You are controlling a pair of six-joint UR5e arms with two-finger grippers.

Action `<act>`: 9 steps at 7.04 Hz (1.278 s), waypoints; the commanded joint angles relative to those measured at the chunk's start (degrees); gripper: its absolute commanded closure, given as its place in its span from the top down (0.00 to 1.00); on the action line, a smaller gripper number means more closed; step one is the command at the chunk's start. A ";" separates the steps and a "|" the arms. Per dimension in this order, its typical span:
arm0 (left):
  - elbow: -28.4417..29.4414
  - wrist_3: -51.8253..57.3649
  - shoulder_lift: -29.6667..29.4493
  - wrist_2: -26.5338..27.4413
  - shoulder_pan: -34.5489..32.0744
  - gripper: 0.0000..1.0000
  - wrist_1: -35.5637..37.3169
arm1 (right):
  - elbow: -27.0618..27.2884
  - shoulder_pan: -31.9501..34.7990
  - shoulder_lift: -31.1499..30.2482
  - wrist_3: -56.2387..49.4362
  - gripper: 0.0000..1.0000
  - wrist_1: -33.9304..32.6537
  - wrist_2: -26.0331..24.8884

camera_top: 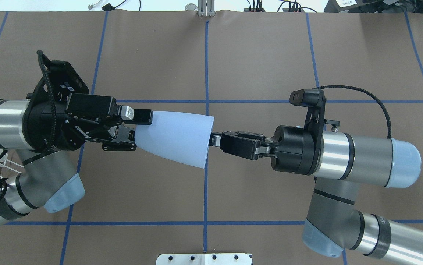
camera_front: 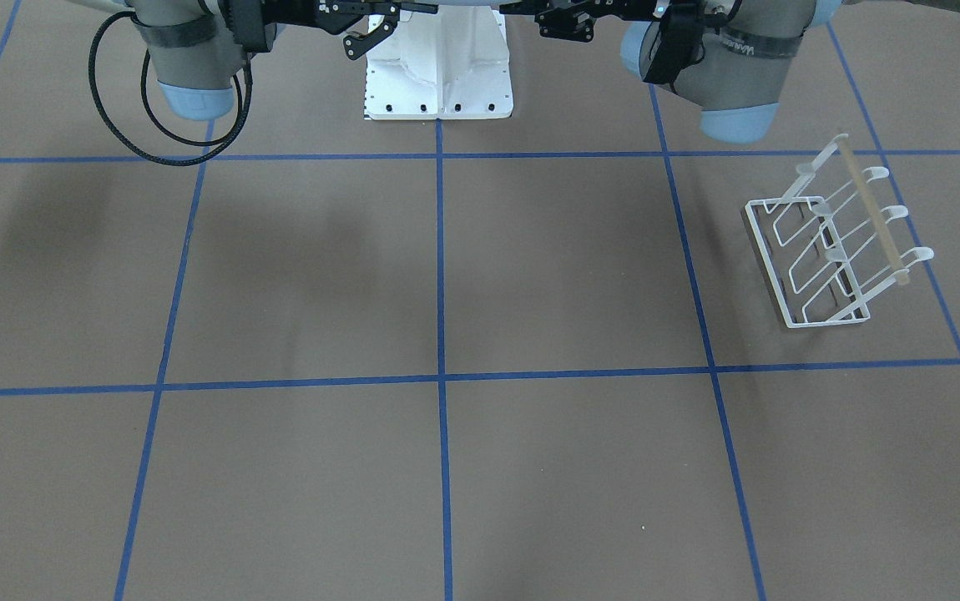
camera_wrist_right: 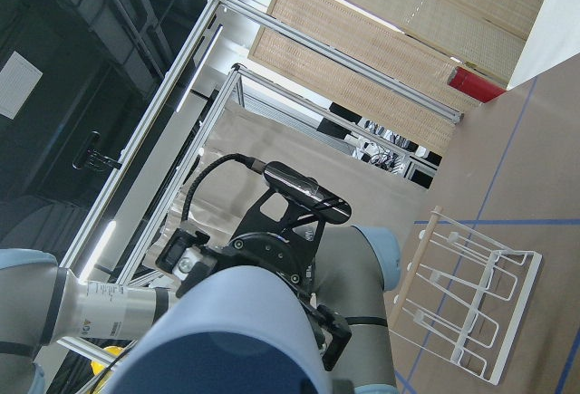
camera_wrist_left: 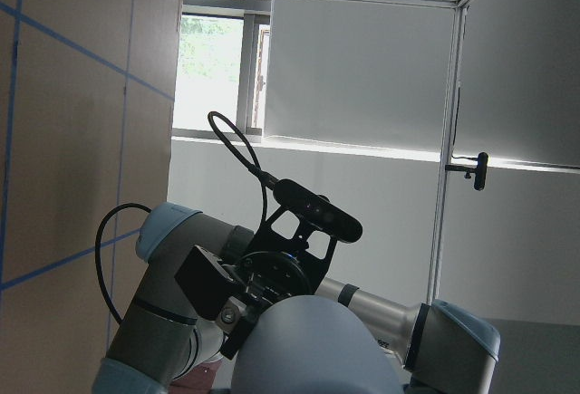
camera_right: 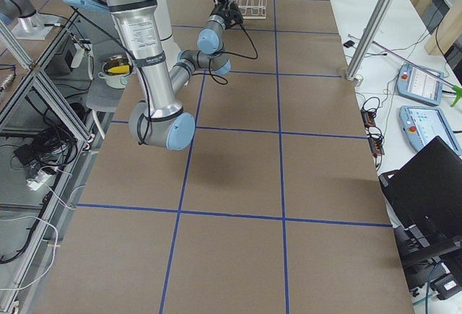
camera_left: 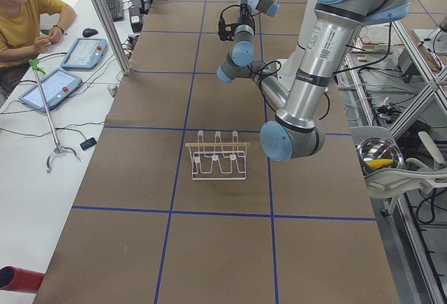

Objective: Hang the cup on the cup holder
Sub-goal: 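Close the left gripper on the cup's base while the right gripper holds the rim, then open the right gripper and withdraw it while the left gripper carries the cup away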

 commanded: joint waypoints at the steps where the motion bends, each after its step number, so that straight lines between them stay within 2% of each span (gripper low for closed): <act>1: -0.01 0.00 0.03 -0.01 0.00 0.00 -0.07 | 0.11 0.09 -0.31 0.03 1.00 0.16 -2.72; 3: -0.18 -0.18 0.03 -0.01 0.00 0.00 -0.16 | 0.28 0.52 -0.93 0.12 1.00 0.16 -2.30; 5: 0.08 -0.36 0.12 -0.10 0.00 0.00 -1.03 | 0.11 2.35 -4.26 0.29 1.00 -0.10 -2.12; 8: 0.17 0.52 0.21 -0.01 0.00 0.00 -1.04 | -0.07 12.19 -8.21 2.30 1.00 -8.09 5.60; 9: 0.17 0.70 0.82 0.16 -0.35 0.00 -0.86 | -0.07 16.91 -9.36 2.23 1.00 -14.37 10.05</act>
